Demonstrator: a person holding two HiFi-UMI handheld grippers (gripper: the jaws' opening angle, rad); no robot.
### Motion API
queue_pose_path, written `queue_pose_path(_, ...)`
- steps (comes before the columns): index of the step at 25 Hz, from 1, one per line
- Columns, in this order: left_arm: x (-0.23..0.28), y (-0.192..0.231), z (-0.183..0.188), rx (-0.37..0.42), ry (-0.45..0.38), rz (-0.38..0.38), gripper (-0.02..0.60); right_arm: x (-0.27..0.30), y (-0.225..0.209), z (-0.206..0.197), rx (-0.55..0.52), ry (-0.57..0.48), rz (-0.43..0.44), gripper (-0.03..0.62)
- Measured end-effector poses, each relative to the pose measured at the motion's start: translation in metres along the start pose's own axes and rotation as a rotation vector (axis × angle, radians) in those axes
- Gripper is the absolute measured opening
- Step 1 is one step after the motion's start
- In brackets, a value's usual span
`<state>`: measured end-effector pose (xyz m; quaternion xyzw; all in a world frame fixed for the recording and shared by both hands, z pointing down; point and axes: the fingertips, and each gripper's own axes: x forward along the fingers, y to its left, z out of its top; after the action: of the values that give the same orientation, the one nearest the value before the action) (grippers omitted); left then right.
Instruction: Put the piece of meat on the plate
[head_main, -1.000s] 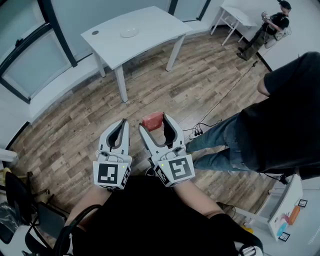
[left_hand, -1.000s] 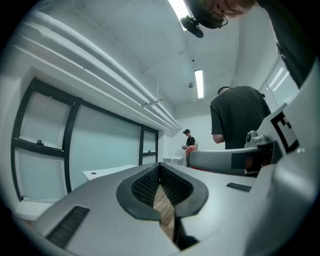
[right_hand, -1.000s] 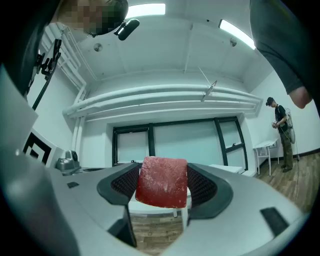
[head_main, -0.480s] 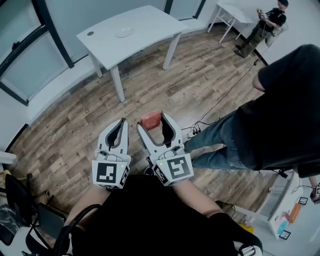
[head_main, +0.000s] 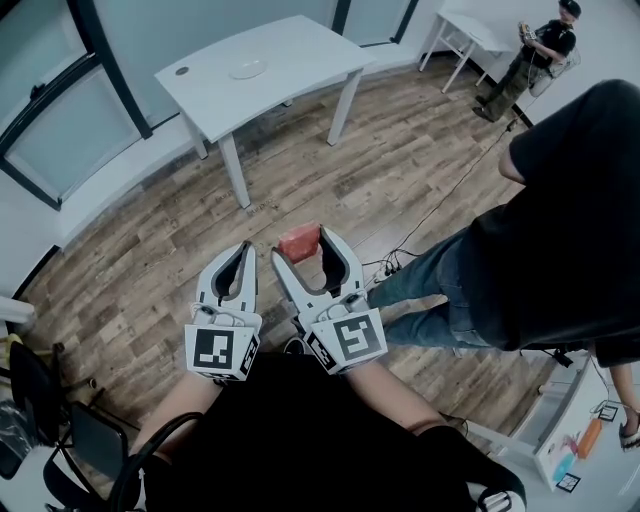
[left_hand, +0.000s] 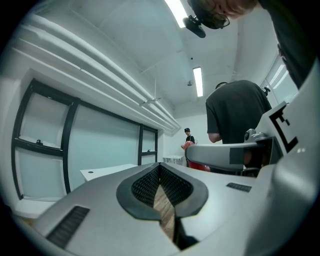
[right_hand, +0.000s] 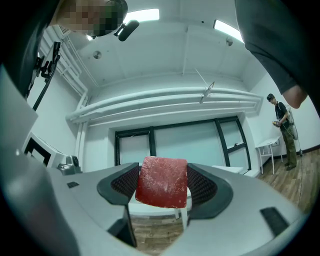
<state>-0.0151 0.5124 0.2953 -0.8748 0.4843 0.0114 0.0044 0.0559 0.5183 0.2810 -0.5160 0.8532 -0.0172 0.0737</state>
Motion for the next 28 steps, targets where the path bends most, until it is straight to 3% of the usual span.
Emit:
queue_pose_path(15, 0.024, -0.006, -0.016, -0.002, 0.034, 0.004, 0.003, 0.007, -0.027, -0.011, 0.007, 0.028, -0.008, 0.302)
queue_pose_path(28, 0.109, 0.038, -0.027, -0.031, 0.053, -0.068, 0.003, 0.083, -0.071, -0.025, -0.002, 0.063, -0.057, 0.302)
